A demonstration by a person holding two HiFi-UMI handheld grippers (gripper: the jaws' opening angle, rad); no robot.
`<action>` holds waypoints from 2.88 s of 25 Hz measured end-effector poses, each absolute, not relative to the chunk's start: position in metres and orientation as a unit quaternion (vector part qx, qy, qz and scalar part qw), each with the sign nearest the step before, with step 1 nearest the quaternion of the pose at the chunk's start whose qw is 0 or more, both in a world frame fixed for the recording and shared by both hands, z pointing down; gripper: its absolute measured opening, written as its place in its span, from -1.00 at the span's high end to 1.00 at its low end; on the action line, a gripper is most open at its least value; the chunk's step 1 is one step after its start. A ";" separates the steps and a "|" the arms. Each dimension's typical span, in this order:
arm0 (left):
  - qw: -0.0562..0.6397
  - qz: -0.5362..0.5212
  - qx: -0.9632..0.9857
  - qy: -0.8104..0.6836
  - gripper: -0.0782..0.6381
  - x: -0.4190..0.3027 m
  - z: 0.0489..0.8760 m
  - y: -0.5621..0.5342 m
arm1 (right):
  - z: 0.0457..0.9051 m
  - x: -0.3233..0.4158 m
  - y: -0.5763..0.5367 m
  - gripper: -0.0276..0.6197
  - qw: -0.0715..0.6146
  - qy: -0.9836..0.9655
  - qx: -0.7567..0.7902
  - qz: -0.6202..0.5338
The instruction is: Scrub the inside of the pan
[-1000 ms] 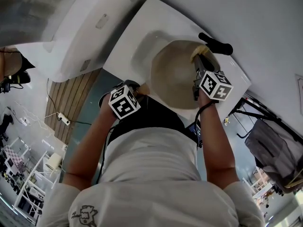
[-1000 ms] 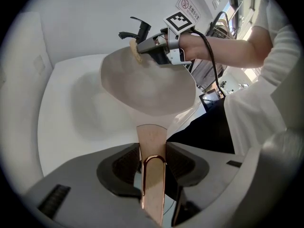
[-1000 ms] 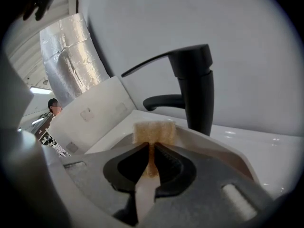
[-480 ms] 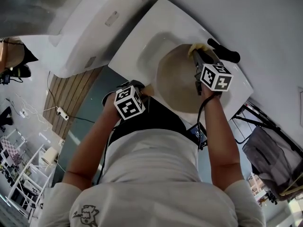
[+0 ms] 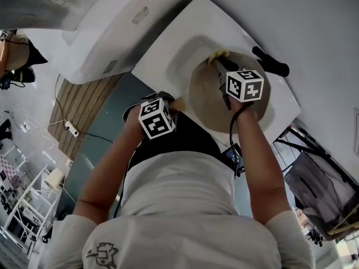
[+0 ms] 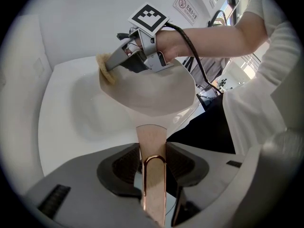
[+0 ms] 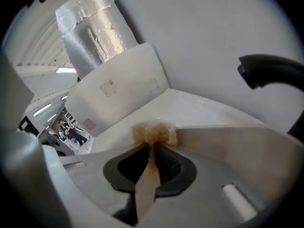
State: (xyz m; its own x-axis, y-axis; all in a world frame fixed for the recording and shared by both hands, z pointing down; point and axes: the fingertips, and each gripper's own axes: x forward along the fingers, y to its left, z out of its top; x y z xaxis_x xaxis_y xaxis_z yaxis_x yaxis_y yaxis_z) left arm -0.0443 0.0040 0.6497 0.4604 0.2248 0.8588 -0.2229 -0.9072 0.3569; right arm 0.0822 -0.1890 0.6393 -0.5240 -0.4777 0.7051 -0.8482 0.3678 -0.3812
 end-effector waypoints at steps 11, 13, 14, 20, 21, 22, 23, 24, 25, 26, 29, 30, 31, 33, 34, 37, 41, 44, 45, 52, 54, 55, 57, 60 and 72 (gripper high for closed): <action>0.210 0.519 0.829 0.002 0.31 -0.044 0.649 0.004 | 0.653 0.016 -0.129 0.79 0.257 -0.821 0.272 0.432; 0.211 0.518 0.829 0.005 0.31 -0.044 0.650 0.005 | 0.654 0.012 -0.118 0.79 0.260 -0.819 0.248 0.447; 0.211 0.518 0.829 0.006 0.31 -0.044 0.650 0.005 | 0.655 0.010 -0.113 0.79 0.262 -0.818 0.236 0.455; 0.211 0.516 0.830 0.002 0.31 -0.044 0.648 0.006 | 0.657 0.002 -0.074 0.79 0.286 -0.798 0.163 0.506; 0.211 0.515 0.831 0.001 0.31 -0.044 0.648 0.006 | 0.657 0.001 -0.066 0.79 0.290 -0.793 0.152 0.514; 0.211 0.514 0.831 0.000 0.31 -0.044 0.648 0.006 | 0.657 0.000 -0.059 0.79 0.294 -0.788 0.141 0.523; 0.212 0.514 0.831 0.000 0.31 -0.044 0.648 0.006 | 0.657 -0.001 -0.053 0.79 0.298 -0.782 0.131 0.531; 0.214 0.512 0.832 0.000 0.31 -0.044 0.648 0.006 | 0.657 -0.001 -0.047 0.79 0.302 -0.777 0.122 0.539; 0.215 0.511 0.832 -0.001 0.31 -0.045 0.648 0.006 | 0.657 -0.001 -0.041 0.79 0.304 -0.771 0.114 0.548; 0.217 0.508 0.833 -0.002 0.31 -0.045 0.648 0.006 | 0.657 -0.001 -0.036 0.79 0.305 -0.763 0.107 0.559; 0.219 0.504 0.835 -0.003 0.31 -0.045 0.647 0.007 | 0.656 0.005 -0.019 0.79 0.312 -0.733 0.086 0.599; 0.220 0.504 0.835 -0.002 0.31 -0.045 0.647 0.007 | 0.656 0.007 -0.013 0.79 0.319 -0.724 0.079 0.606; 0.220 0.505 0.835 -0.001 0.31 -0.045 0.646 0.007 | 0.656 0.009 -0.007 0.79 0.328 -0.718 0.072 0.610; 0.220 0.507 0.833 0.004 0.31 -0.045 0.646 0.009 | 0.655 0.015 0.004 0.79 0.349 -0.705 0.059 0.615; 0.219 0.509 0.833 0.006 0.31 -0.045 0.645 0.010 | 0.655 0.018 0.009 0.79 0.359 -0.698 0.053 0.617; 0.218 0.508 0.833 0.007 0.31 -0.046 0.645 0.010 | 0.654 0.028 0.025 0.79 0.392 -0.677 0.033 0.622; 0.224 0.498 0.838 0.000 0.31 -0.046 0.646 0.007 | 0.651 0.039 0.040 0.79 0.436 -0.660 0.014 0.612; 0.226 0.496 0.838 0.009 0.31 -0.045 0.641 0.010 | 0.647 0.049 0.051 0.79 0.474 -0.645 -0.004 0.600; 0.227 0.496 0.838 0.010 0.31 -0.044 0.640 0.010 | 0.645 0.053 0.054 0.79 0.488 -0.638 -0.012 0.596; 0.228 0.491 0.840 0.008 0.31 -0.044 0.640 0.010 | 0.640 0.100 0.075 0.79 0.612 -0.561 -0.070 0.553; 0.228 0.488 0.842 0.010 0.31 -0.041 0.639 0.011 | 0.638 0.119 0.079 0.79 0.647 -0.534 -0.077 0.539; 0.228 0.488 0.843 0.011 0.31 -0.041 0.639 0.010 | 0.638 0.126 0.080 0.79 0.661 -0.523 -0.078 0.532; 0.227 0.488 0.843 0.012 0.31 -0.044 0.638 0.010 | 0.637 0.136 0.080 0.79 0.686 -0.504 -0.081 0.519; 0.230 0.487 0.843 0.010 0.31 -0.045 0.638 0.010 | 0.629 0.150 0.079 0.79 0.720 -0.474 -0.087 0.500; 0.228 0.488 0.843 0.009 0.32 -0.044 0.638 0.011 | 0.634 0.227 0.034 0.79 0.849 -0.383 -0.033 0.363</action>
State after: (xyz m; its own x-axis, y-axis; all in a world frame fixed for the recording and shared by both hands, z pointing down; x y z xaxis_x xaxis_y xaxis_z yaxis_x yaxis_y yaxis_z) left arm -0.0440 0.0111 0.6381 0.5237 0.2369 0.8183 -0.2079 -0.8959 0.3925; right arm 0.2266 0.0338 0.6336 0.4431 0.6412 0.6265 -0.5908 0.7345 -0.3338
